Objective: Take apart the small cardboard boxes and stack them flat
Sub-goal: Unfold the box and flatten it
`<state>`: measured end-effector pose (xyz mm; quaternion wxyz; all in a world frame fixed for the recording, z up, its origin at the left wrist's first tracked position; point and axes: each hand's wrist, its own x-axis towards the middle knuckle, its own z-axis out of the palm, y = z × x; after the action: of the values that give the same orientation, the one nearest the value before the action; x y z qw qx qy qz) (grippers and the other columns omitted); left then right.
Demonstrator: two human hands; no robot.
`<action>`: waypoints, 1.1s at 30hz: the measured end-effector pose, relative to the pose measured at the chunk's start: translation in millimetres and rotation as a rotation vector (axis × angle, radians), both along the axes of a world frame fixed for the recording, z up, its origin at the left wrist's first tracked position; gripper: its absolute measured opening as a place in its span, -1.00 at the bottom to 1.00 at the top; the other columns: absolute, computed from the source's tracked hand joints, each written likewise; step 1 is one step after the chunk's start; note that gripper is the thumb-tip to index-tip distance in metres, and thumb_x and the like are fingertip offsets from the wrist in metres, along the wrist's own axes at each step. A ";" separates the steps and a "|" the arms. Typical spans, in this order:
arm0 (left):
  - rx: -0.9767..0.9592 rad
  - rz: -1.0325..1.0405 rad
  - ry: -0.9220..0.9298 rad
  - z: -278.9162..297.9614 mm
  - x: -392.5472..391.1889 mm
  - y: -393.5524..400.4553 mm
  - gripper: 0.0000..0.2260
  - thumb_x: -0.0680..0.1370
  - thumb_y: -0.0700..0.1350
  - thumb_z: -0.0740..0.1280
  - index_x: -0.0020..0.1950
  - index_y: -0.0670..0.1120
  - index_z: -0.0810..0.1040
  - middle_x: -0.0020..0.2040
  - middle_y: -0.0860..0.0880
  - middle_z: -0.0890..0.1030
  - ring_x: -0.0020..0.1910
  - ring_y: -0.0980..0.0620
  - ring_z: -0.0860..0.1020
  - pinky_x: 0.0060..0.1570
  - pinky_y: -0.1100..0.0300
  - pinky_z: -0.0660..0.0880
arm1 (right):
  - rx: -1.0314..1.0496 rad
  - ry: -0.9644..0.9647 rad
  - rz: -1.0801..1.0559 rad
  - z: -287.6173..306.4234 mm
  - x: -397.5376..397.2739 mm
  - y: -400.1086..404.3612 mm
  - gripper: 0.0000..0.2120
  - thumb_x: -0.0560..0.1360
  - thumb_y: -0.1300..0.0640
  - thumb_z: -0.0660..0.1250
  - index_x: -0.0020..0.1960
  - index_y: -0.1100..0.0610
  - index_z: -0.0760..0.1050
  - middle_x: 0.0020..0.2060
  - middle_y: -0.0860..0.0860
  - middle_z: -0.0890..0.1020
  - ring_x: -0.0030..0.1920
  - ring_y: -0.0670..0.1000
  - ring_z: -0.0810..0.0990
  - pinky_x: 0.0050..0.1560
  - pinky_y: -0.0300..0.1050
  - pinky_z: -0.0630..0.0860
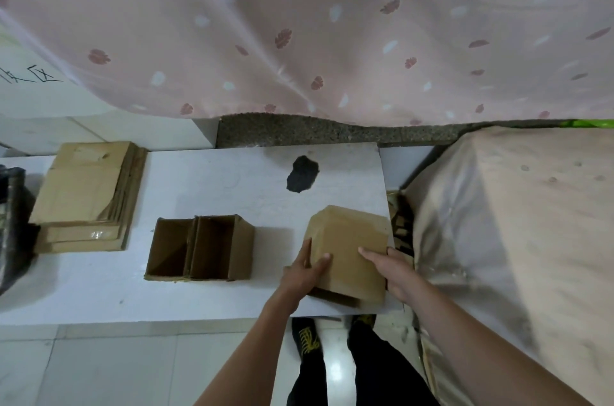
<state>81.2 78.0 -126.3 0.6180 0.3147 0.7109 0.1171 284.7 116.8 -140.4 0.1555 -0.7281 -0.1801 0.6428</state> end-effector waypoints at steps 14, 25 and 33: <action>0.202 0.288 -0.063 -45.8 3.3 19.5 -0.29 0.40 0.32 0.48 0.46 0.12 0.34 0.26 0.01 0.58 0.13 0.07 0.60 -0.01 0.17 0.61 | 0.237 -0.076 0.266 -21.5 -12.8 17.6 -0.32 0.48 -0.28 0.37 0.51 -0.27 0.15 0.45 -0.06 0.36 0.38 0.04 0.39 0.28 0.07 0.44; 0.406 -0.221 0.653 -82.5 -2.9 31.7 -0.27 0.57 -0.14 0.33 0.63 0.06 0.00 0.61 -0.12 0.04 0.58 -0.18 0.04 0.51 -0.14 0.20 | 0.718 -0.955 1.066 -86.1 -46.3 32.8 -0.37 0.64 -0.14 0.02 0.62 0.10 -0.02 0.60 0.15 -0.09 0.60 0.13 -0.15 0.57 0.21 -0.14; 0.565 -0.539 0.808 -128.6 38.8 38.4 -0.48 0.70 0.06 -0.12 0.63 0.09 -0.23 0.63 -0.09 -0.28 0.60 -0.07 -0.30 0.56 -0.14 -0.20 | 0.834 -1.049 1.109 -122.8 -26.5 24.9 -0.43 0.68 -0.11 -0.17 0.63 0.10 -0.03 0.60 0.14 0.02 0.60 0.11 -0.01 0.56 0.16 0.05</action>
<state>120.0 116.4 -254.8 0.1963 0.6583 0.7267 0.0111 258.2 141.7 -263.2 -0.0291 -0.6214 -0.7779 0.0889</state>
